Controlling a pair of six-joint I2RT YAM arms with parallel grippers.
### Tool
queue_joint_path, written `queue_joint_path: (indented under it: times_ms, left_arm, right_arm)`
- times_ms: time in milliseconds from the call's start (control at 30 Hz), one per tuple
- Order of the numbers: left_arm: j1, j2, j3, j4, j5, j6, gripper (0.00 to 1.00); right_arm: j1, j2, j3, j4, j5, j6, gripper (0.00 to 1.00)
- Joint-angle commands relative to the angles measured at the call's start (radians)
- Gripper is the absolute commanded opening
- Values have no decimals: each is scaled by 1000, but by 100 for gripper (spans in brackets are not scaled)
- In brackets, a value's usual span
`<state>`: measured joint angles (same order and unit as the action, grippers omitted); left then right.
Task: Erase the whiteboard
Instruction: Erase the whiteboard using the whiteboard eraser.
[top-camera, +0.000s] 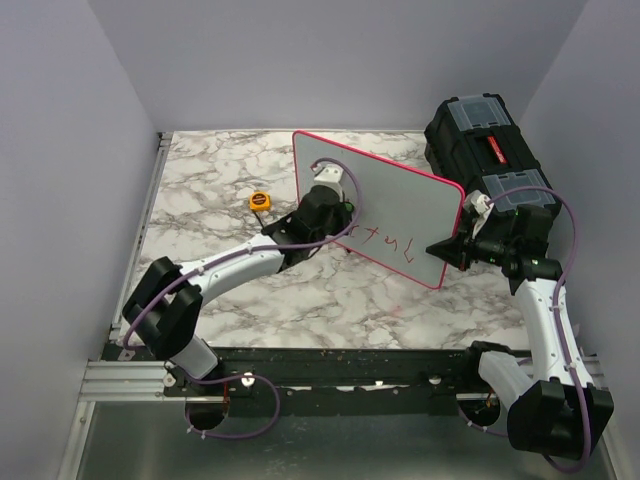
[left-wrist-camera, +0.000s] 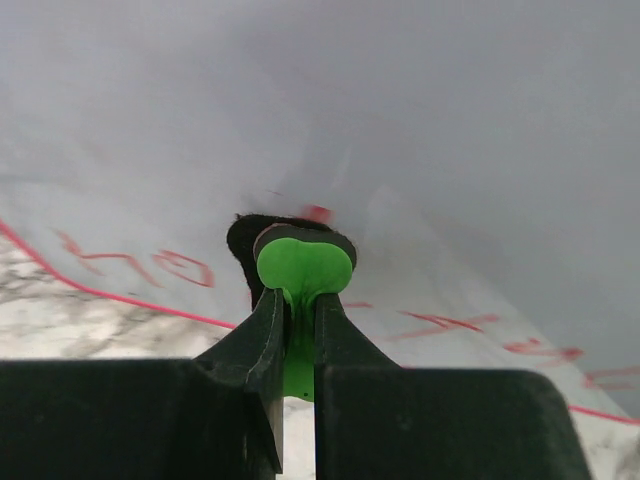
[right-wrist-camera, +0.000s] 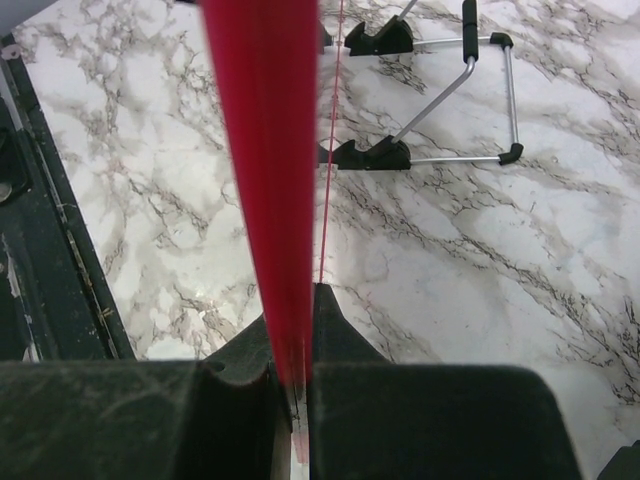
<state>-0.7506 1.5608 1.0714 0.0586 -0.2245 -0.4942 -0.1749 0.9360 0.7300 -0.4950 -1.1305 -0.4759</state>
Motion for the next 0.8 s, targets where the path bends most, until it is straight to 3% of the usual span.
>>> queue_joint_path:
  times_ms: [0, 167, 567, 767]
  left_arm:
    - [-125, -12, 50, 85, 11, -49, 0]
    - [-126, -10, 51, 58, -26, -30, 0]
    - [164, -50, -27, 52, 71, 12, 0]
    - [146, -57, -12, 68, 109, -2, 0]
  right_arm:
    - [27, -6, 22, -21, -149, -31, 1]
    - [28, -9, 23, -22, -151, -31, 0]
    - [27, -15, 23, -23, -154, -32, 1]
    - [26, -10, 23, -20, -150, -32, 0]
